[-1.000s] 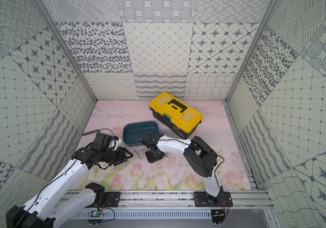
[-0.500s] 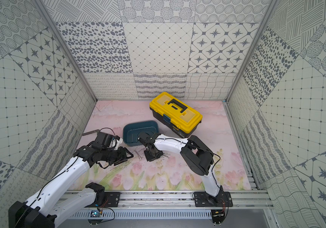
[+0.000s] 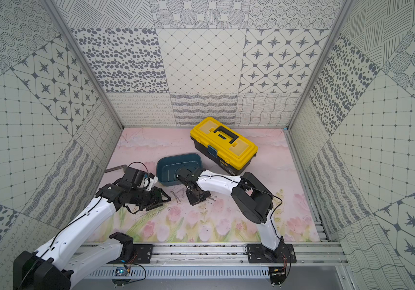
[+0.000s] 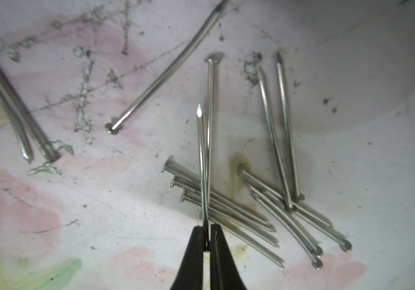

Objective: Put the nails on the desktop into the storage box
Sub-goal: Pick up the nail from the center of the board.

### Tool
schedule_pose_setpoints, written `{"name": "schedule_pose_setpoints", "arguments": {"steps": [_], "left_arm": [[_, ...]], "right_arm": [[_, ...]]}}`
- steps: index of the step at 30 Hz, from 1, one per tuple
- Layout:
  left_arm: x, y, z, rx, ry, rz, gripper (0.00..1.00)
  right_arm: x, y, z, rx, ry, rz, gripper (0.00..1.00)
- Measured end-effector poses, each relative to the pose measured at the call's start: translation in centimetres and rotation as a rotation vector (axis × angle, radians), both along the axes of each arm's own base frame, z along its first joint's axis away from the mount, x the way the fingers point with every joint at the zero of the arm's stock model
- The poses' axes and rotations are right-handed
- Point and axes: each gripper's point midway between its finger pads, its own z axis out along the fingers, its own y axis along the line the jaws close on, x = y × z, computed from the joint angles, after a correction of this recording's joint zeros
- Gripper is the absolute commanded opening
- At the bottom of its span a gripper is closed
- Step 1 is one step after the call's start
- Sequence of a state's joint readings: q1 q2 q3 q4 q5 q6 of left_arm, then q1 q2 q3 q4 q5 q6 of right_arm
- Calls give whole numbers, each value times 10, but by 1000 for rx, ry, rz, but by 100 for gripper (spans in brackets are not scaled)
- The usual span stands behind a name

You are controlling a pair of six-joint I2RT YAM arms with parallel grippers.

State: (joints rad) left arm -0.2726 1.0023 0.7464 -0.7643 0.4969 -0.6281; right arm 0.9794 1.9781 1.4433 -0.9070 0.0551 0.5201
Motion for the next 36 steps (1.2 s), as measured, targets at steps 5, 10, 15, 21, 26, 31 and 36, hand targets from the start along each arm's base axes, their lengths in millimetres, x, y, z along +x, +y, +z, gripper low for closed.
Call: {"name": "schedule_pose_setpoints", "arguments": {"steps": [5,10,15,21,26,31,36], "left_arm": [[7,-9,6,-64,-31,9,59],[19,-20,15,-173,-66,48,66],[40,-32,36,-292,-136,95,69],[63,-46,73,-421,-219,103,69],[71,-59,100,-490,-272,63,68],[75,-65,116,-513,-312,45,63],[77,-68,119,-515,-312,40,54]], "right_arm": [[0,-1,47,105,-47,-6,4],[-3,-9,95,244,-65,-27,3],[-1,-3,141,447,-71,-44,3],[-4,22,177,659,-33,-27,3],[-11,38,191,760,23,-7,2],[-15,46,202,815,49,10,2],[-17,50,209,842,65,20,2]]}}
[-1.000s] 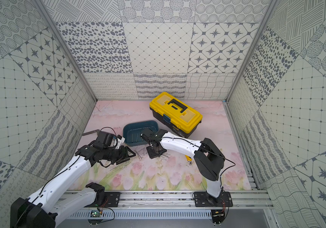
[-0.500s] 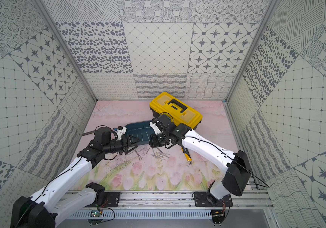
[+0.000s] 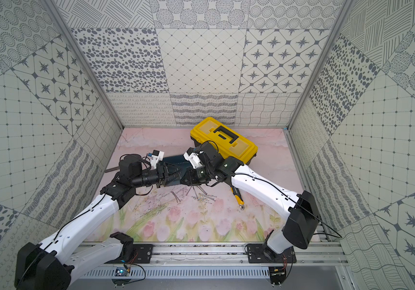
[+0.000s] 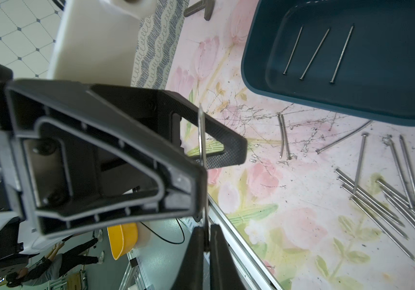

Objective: Put the nails on the desktop into the storage box
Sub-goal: Pick up the nail from the center of the board.

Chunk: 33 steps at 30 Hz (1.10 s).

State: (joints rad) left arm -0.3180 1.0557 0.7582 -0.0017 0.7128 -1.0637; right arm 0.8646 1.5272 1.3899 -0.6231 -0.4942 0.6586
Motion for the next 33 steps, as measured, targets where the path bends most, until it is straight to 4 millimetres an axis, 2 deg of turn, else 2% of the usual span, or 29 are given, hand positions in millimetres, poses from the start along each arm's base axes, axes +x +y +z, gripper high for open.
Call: {"name": "schedule_pose_setpoints", "arguments": {"steps": [6,8,9,11,16,20,23,27,31,33], "left_arm": [[5,-3,6,11,-19,-3,38],[7,-3,8,15,-24,-2,27],[8,-3,8,19,-30,-3,24],[9,-4,9,22,-34,-5,24],[11,-7,6,28,-26,-14,31],[10,-7,3,33,-16,-17,29],[9,-7,1,38,-10,-22,21],[9,-7,-1,47,-9,-29,1],[12,-8,-7,57,14,-31,0],[14,-9,-7,57,20,-36,0]], "right_arm": [[-2,3,5,22,6,10,2],[-2,3,6,24,6,11,2],[-1,3,6,25,5,11,2],[0,3,6,25,5,7,2],[6,-1,6,25,12,-18,2],[13,-4,4,20,16,-41,1],[17,-5,0,13,24,-52,1],[19,-4,-6,2,36,-55,2],[21,-4,-7,1,37,-61,5],[22,-5,-7,-3,38,-68,16]]}}
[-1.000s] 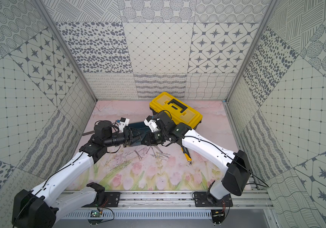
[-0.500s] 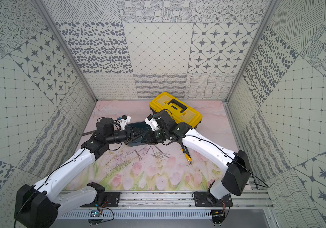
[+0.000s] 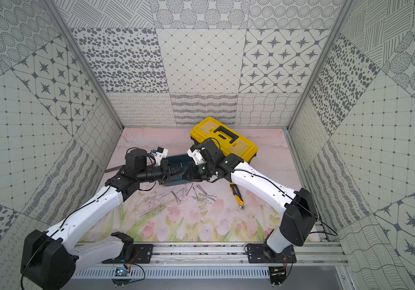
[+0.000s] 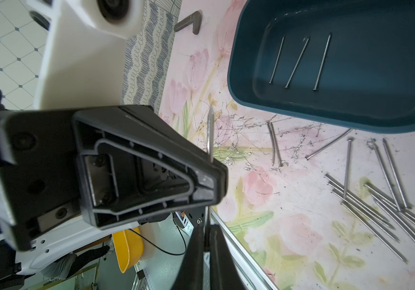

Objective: Put the nails on the desktop into the storage box
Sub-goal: Pick up the nail from the center of the board, then place the nail in the storage box.

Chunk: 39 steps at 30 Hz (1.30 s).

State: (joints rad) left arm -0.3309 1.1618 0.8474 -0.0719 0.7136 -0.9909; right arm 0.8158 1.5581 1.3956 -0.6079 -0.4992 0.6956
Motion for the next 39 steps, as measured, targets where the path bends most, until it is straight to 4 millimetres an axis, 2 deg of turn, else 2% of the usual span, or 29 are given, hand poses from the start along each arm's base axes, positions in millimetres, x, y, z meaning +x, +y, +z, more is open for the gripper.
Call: {"name": "schedule_pose_setpoints", "arguments": {"steps": [4,6,11,16,30,34,39], "left_arm": [[2,-2,0,5,3,-16,0],[3,-3,0,20,10,-23,0],[15,-2,5,81,13,-27,0],[35,3,-8,187,53,-5,0],[104,23,-97,578,205,16,0],[117,27,-126,657,245,4,0],[123,32,-157,720,293,-7,0]], "right_arm": [[3,-1,0,-1,0,-13,44],[6,-3,0,-2,-6,-21,50],[18,-12,-1,-20,-36,-60,52],[25,-33,-2,-83,-89,-97,52],[23,-64,-22,-277,-197,-45,51],[23,-70,-27,-317,-223,-26,51],[24,-73,-28,-339,-243,-17,51]]}}
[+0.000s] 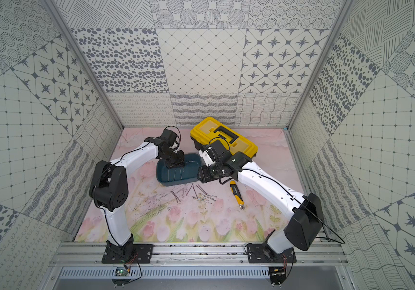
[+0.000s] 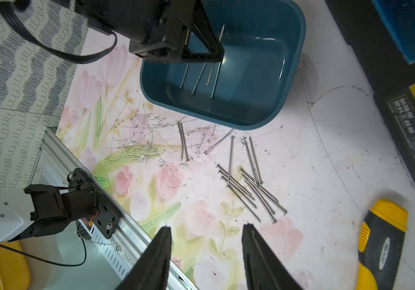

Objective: Put the nails on the desktop into the storage box
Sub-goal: Place the nail in the storage box.

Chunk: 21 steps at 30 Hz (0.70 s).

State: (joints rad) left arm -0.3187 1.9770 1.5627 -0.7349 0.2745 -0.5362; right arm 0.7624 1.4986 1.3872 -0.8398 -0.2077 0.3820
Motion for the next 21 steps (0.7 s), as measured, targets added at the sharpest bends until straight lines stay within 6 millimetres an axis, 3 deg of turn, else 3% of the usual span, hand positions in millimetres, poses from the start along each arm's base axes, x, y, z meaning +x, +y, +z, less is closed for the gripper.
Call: {"name": "schedule_pose_setpoints", "arguments": {"steps": [9,17,21], "left_arm": [[5,5,-37,65,56,3,0],[9,5,-56,93,74,3,0],[13,4,-61,100,66,3,7]], "right_arm": [[4,-5,-3,-30,-23,-12,51],[0,-14,-6,-51,-27,-25,51],[-3,-18,-4,-50,-32,-33,51]]}}
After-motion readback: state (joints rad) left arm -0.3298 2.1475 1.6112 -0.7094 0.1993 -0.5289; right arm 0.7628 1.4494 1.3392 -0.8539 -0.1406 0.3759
